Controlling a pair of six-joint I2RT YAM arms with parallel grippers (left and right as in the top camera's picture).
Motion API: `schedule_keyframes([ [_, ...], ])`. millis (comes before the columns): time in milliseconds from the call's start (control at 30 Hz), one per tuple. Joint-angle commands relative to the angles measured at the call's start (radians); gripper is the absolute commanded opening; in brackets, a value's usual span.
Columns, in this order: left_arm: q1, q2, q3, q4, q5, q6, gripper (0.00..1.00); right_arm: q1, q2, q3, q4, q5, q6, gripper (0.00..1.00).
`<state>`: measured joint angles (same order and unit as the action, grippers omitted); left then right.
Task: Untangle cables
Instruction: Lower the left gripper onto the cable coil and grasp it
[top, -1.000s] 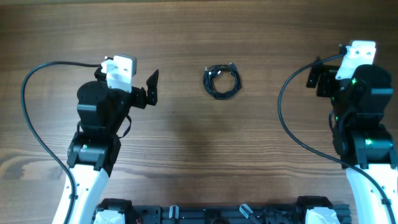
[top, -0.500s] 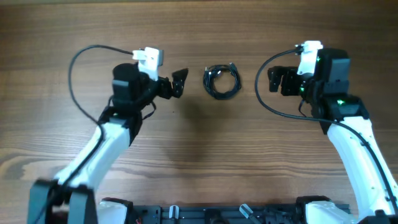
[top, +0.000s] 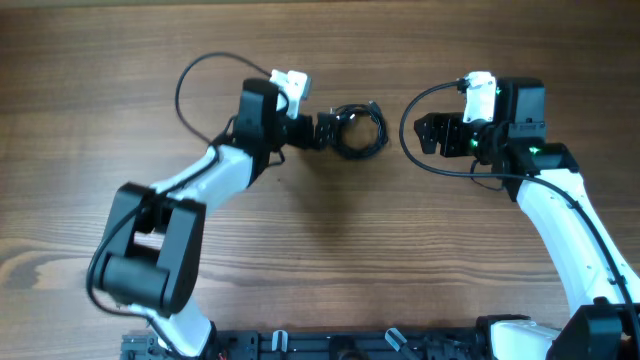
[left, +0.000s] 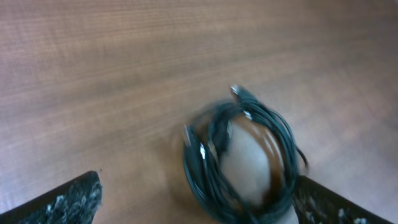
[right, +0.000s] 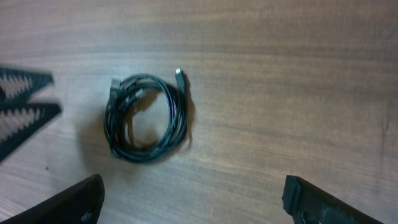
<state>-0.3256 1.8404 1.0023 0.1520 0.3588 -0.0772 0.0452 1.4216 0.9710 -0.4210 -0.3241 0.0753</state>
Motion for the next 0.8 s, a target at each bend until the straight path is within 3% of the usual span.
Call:
schedule_keyframes([
  [0, -0.003, 0.055, 0.195, -0.118, -0.066, 0.047, 1.0, 0.004, 0.008, 0.014, -0.028, 0.008, 0.014, 0.94],
  [100, -0.004, 0.057, 0.312, -0.208, -0.064, 0.051, 1.0, 0.004, 0.008, 0.014, -0.05, 0.008, 0.014, 0.94],
  [233, -0.004, 0.072, 0.399, -0.358, -0.039, 0.161, 0.99, 0.004, 0.008, 0.014, -0.061, -0.024, 0.033, 0.94],
  [333, -0.005, 0.097, 0.4, -0.434, 0.056, 0.257, 1.0, 0.004, 0.008, 0.014, -0.076, -0.041, 0.037, 1.0],
  [467, -0.005, 0.154, 0.4, -0.449, 0.15, 0.284, 1.0, 0.004, 0.008, 0.014, -0.1, -0.039, 0.04, 1.0],
  [767, -0.082, 0.263, 0.4, -0.443, 0.115, 0.361, 1.0, 0.004, 0.008, 0.014, -0.114, -0.008, 0.052, 1.0],
])
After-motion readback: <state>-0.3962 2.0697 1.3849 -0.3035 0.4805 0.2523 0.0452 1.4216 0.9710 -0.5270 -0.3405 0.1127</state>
